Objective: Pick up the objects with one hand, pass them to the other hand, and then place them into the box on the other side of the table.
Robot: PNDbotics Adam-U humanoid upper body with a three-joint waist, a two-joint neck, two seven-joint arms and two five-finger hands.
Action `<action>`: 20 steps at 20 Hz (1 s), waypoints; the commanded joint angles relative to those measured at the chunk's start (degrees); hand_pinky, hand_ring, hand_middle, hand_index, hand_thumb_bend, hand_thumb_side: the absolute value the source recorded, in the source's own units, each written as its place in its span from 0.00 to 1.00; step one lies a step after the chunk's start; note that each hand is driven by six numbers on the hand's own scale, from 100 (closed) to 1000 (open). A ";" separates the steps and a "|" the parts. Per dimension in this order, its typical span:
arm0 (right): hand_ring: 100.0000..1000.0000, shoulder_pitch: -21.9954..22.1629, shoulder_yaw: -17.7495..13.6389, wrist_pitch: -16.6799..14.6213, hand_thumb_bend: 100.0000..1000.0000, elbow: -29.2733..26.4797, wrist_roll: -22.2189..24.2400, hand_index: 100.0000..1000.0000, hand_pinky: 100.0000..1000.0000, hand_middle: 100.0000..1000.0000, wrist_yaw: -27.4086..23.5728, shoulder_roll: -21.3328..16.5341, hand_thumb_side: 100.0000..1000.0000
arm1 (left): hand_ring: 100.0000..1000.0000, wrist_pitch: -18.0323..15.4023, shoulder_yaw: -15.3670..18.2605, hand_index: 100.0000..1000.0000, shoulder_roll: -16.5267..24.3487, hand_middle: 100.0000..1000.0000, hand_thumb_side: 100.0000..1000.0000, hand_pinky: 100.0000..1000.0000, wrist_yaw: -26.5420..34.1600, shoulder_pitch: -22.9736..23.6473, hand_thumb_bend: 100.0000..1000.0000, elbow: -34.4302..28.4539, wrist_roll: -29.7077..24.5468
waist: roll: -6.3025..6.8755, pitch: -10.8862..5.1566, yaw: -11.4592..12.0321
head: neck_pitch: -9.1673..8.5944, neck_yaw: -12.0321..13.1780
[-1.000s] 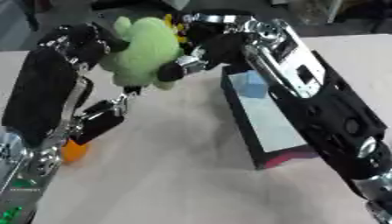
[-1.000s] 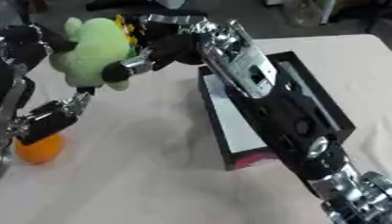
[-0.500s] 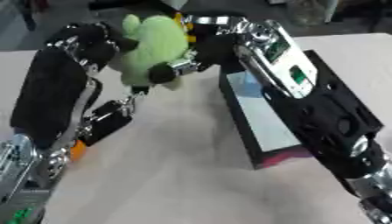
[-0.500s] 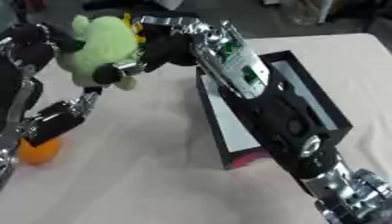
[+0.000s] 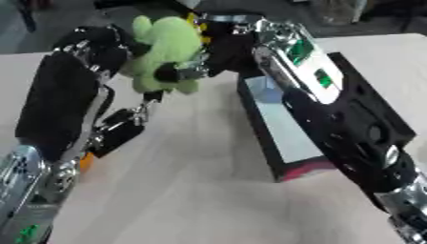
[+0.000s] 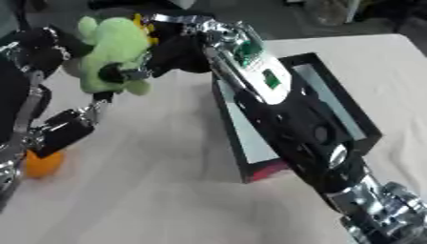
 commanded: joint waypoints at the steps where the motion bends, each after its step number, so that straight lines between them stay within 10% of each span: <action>1: 0.82 -1.07 -0.38 1.32 0.36 -1.27 -0.37 0.47 0.92 0.55 -1.90 -0.75 0.18 | 0.57 0.49 -0.08 0.57 0.02 0.56 0.00 0.72 0.00 -0.47 0.49 -0.89 0.54 | -0.15 -0.40 -0.02 | -0.08 0.11; 8: 0.79 -0.35 -0.53 3.96 0.37 -2.55 0.73 0.42 0.90 0.51 -3.12 -1.44 0.29 | 0.71 4.06 0.89 0.85 0.74 0.72 0.18 0.80 -1.49 0.42 0.91 -0.33 0.14 | -0.17 -0.71 -0.39 | 0.72 0.22; 20: 0.79 1.83 -2.41 3.96 0.37 -2.95 0.67 0.44 0.89 0.53 -2.96 -3.76 0.28 | 0.69 12.52 5.11 0.85 4.91 0.71 0.28 0.82 2.21 4.33 0.93 0.03 1.71 | -0.02 -1.34 -1.62 | 1.71 0.18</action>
